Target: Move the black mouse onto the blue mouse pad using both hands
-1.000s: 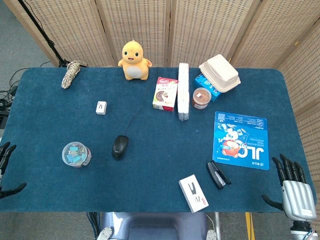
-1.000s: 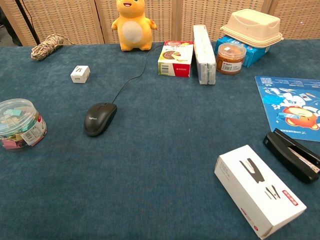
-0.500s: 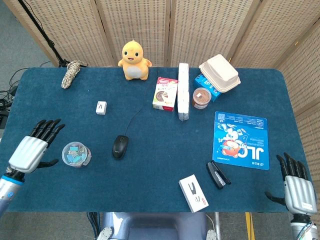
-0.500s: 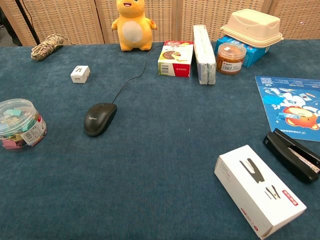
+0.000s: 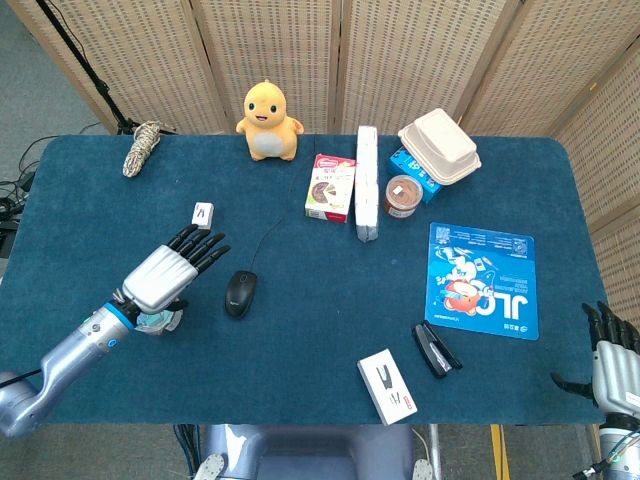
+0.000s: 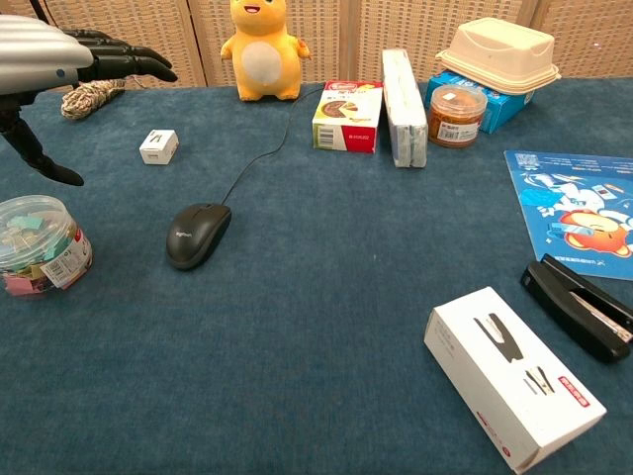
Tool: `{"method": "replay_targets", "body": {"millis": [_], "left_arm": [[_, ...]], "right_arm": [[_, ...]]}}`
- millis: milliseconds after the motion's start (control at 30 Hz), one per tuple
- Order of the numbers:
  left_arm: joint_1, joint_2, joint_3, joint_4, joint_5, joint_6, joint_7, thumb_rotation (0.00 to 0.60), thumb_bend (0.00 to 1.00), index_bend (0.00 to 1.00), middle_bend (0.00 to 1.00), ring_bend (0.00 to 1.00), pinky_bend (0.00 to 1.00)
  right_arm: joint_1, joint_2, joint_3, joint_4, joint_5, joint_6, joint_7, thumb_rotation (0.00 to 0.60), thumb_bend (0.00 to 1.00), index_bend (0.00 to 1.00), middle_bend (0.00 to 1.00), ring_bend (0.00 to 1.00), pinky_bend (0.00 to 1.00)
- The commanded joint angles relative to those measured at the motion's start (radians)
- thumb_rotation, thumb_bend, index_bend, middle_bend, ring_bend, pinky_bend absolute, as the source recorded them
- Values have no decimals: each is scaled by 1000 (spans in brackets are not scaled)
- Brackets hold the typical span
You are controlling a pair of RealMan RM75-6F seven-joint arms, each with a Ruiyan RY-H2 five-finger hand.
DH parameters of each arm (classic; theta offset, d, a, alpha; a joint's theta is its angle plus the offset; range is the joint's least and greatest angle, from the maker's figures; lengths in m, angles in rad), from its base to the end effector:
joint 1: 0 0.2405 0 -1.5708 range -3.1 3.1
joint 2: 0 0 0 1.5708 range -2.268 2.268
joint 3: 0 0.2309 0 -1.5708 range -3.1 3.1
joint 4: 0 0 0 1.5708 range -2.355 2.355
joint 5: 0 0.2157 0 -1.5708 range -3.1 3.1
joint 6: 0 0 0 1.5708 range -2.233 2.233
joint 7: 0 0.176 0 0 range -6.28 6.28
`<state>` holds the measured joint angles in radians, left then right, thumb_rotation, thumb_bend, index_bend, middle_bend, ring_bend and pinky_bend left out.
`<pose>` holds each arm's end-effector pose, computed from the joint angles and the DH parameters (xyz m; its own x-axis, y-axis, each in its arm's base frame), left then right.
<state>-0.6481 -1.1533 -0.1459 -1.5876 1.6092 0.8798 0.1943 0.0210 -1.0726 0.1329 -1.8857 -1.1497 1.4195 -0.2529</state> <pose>-0.1492 0.3409 0.0514 0.7229 0.0803 0.6863 0.5786 -0.6133 -0.5377 -0.3017 -0.1972 0.1461 0.3533 -0.0985 0.9303 -0.8688 0.3343 0.3653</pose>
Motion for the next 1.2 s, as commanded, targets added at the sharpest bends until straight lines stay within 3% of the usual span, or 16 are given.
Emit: {"method": "replay_targets", "body": {"millis": [33, 500, 1200], "left_arm": [[-31, -44, 7, 52, -19, -31, 26, 600, 0, 0, 0, 0, 0], [-81, -242, 89, 322, 54, 21, -33, 600, 0, 0, 0, 0, 0], [-173, -379, 117, 440, -11, -88, -16, 600, 0, 0, 0, 0, 0]], "right_arm": [[1, 5, 2, 4, 5, -2, 10, 600, 0, 0, 0, 0, 0], [13, 8, 1, 19, 34, -17, 22, 600, 0, 0, 0, 0, 0], [16, 19, 0, 25, 44, -15, 50, 600, 0, 0, 0, 0, 0]]}}
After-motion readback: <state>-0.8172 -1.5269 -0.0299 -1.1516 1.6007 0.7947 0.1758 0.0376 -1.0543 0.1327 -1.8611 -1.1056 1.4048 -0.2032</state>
